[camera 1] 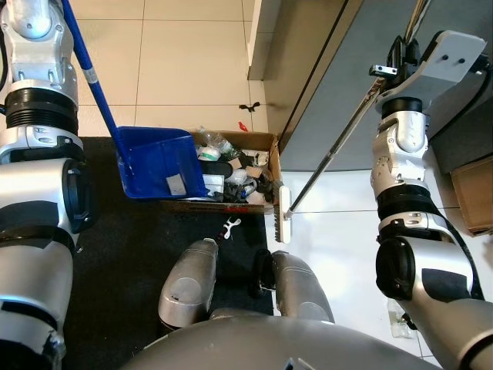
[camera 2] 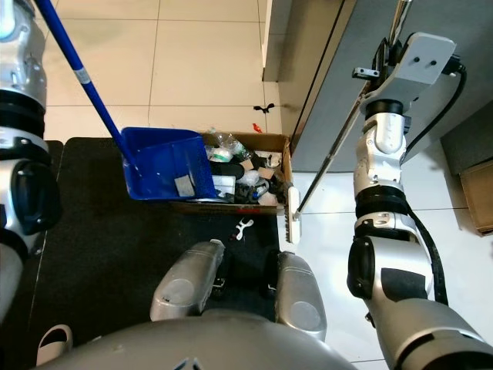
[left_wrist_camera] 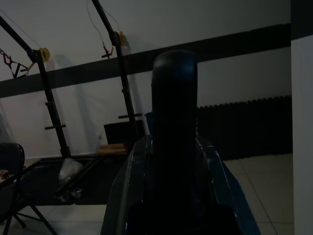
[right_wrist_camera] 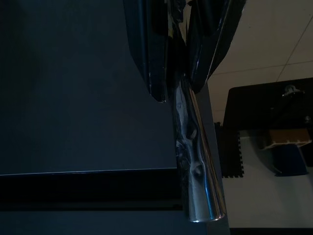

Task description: Sweep floor

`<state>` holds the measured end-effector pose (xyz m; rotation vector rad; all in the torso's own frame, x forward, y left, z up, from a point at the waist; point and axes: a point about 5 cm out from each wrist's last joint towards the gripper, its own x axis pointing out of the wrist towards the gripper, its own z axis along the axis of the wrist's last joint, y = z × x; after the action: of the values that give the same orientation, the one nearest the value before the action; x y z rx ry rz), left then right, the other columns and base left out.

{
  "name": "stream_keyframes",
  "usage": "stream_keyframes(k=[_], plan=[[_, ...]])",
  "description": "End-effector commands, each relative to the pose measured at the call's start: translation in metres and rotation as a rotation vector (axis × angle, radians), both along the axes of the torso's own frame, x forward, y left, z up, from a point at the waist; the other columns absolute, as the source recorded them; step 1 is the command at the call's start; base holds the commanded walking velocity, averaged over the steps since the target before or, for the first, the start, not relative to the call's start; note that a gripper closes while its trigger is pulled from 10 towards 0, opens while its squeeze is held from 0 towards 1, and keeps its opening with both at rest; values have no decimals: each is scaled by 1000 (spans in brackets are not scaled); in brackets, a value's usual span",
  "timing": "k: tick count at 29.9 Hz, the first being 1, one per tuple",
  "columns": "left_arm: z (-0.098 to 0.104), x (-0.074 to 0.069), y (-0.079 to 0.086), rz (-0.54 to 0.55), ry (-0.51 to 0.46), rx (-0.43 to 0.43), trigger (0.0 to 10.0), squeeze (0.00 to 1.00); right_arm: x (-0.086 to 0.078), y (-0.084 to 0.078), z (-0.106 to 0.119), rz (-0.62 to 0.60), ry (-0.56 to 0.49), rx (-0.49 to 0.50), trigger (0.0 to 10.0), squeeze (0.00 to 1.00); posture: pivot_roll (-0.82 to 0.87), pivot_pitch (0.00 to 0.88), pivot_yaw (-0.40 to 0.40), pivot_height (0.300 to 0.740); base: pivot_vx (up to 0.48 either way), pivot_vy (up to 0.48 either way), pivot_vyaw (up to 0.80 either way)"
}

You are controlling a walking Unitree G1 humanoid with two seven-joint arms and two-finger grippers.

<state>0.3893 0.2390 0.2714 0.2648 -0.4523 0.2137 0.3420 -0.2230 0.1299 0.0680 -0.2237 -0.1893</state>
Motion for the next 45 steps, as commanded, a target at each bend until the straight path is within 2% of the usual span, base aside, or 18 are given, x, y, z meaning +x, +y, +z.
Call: stream_keyframes(k=[1, 4, 7, 9, 12, 16, 18, 20, 21, 24, 26, 28, 29, 31, 33, 37, 40, 45], plan=[[12, 2, -1, -29, -30, -57, 10000, 0, 2, 1, 7, 1, -35, -2, 10000, 0, 247, 0, -13, 740, 0, 0, 0], [15, 2, 3, -41, -40, -162, 10000, 0, 2, 1, 7, 1, -35, -2, 10000, 0, 245, 0, -13, 740, 0, 0, 0], [16, 1, 5, 12, -34, -70, 10000, 0, 2, 1, 7, 1, -35, -1, 10000, 0, 248, 0, -13, 740, 0, 0, 0], [14, 1, 8, 46, -22, -66, 10000, 0, 2, 1, 7, 1, -33, -1, 10000, 0, 248, 0, -13, 740, 0, 0, 0], [12, 2, 13, 55, -8, -148, 10000, 0, 2, 1, 7, 1, -33, -2, 10000, 0, 248, 0, -13, 740, 0, 0, 0], [13, 1, 16, 102, -5, -71, 10000, 0, 2, 1, 7, 1, -32, -1, 10000, 0, 248, 0, -13, 740, 0, 0, 0], [10, 2, 16, 97, 16, -95, 10000, 0, 2, 1, 7, 0, -32, -1, 10000, 0, 248, 0, -14, 740, 0, 0, 0], [7, 4, 20, 68, 32, -247, 10000, 0, 2, 1, 7, 0, -31, -1, 10000, 0, 248, 0, -14, 740, 0, 0, 0], [8, 3, 21, 75, 31, -250, 10000, 0, 2, 1, 7, 0, -31, -1, 10000, 0, 246, 0, -14, 740, 0, 0, 0], [14, 0, 20, 155, 4, -10, 10000, 0, 2, 0, 7, -1, -31, 0, 10000, 0, 246, 0, -14, 740, 0, 0, 0], [14, 0, 19, 160, 0, 12, 10000, 0, 2, 0, 7, -1, -31, 0, 10000, 0, 248, 1, -15, 740, 0, 0, 0], [15, 0, 20, 162, -6, -10, 10000, 0, 2, 1, 7, 0, -31, 0, 10000, 0, 250, 0, -14, 740, 0, 0, 0], [15, 0, 22, 155, -7, -86, 10000, 0, 2, 1, 7, 0, -30, 1, 10000, 0, 248, 0, -13, 740, 0, 0, 0], [16, 0, 24, 163, -8, -92, 10000, 0, 2, 1, 7, 0, -30, 1, 10000, 0, 248, 0, -13, 740, 0, 0, 0], [17, -1, 22, 174, -15, -33, 10000, 0, 3, 1, 7, 0, -31, 2, 10000, 0, 248, 0, -13, 740, 0, 0, 0], [15, 1, 23, 138, 4, -132, 10000, 0, 3, 1, 6, 0, -30, 3, 10000, 0, 251, 0, -13, 740, 0, 0, 0], [16, 0, 24, 173, -2, -71, 10000, 0, 2, 1, 6, 0, -30, 3, 10000, 0, 250, 0, -13, 740, 0, 0, 0], [16, 0, 23, 178, -11, -63, 10000, 0, 2, 1, 6, 0, -29, 4, 10000, 0, 251, 0, -13, 740, 0, 0, 0]])
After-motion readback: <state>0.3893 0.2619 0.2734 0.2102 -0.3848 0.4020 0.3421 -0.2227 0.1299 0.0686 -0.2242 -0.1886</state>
